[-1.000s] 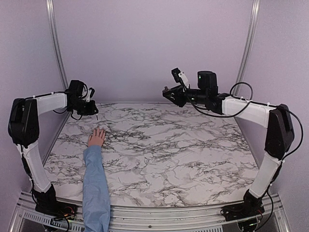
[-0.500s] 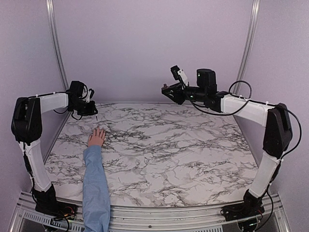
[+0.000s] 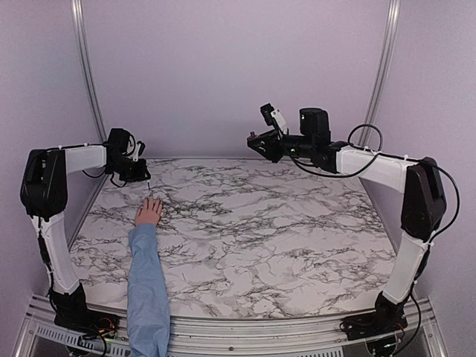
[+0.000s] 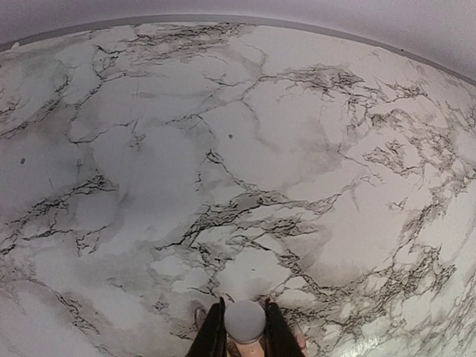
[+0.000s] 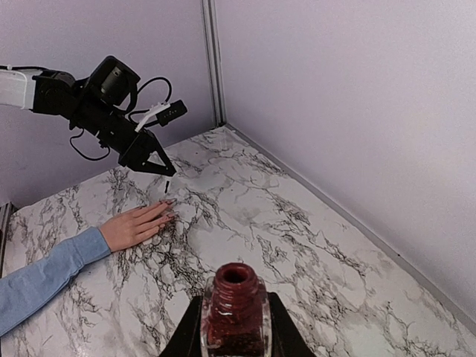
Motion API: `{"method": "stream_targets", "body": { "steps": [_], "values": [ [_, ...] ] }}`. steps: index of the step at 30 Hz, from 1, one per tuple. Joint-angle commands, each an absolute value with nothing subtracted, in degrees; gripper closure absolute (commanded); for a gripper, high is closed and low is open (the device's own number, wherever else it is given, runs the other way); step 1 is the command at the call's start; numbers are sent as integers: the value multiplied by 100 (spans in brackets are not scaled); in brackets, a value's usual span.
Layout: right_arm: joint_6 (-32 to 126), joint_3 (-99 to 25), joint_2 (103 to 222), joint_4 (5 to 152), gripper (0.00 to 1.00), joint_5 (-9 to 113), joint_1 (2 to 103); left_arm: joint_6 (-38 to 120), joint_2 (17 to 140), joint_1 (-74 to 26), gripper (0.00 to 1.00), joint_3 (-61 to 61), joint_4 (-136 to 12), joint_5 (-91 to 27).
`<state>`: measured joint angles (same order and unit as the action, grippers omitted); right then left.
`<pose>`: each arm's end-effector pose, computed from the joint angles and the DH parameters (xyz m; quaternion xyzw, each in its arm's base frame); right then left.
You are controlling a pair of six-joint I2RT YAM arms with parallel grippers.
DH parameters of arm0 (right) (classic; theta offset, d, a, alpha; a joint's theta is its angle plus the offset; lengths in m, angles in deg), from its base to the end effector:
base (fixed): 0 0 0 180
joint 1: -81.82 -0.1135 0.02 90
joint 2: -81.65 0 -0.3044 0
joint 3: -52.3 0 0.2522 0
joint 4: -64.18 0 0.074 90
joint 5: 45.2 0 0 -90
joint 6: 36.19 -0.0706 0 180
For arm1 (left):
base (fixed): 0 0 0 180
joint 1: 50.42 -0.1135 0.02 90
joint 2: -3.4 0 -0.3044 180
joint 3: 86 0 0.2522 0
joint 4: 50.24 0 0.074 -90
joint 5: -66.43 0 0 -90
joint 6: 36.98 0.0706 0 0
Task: Paint the nails
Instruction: Paint the nail polish on the nail.
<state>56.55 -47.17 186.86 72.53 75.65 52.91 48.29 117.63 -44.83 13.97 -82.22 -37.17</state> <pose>0.4039 0.2644 0.3492 -0.3647 0.6867 0.3385 0.5300 0.4841 -0.0641 0.2260 0.0510 0.9211 -0.1427 0.3587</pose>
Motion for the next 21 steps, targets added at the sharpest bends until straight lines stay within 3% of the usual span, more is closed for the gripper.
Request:
{"method": "stream_targets", "body": {
  "steps": [1, 21],
  "values": [
    [5584, -5032, 18712, 7250, 100, 7596, 5319, 4804, 11934, -4523, 100, 1581, -8291, -3865],
    [5592, -5050, 18747, 7241, 100, 7596, 5323, 4810, 11995, -4524, 100, 1520, -8290, -3779]
  ]
}}
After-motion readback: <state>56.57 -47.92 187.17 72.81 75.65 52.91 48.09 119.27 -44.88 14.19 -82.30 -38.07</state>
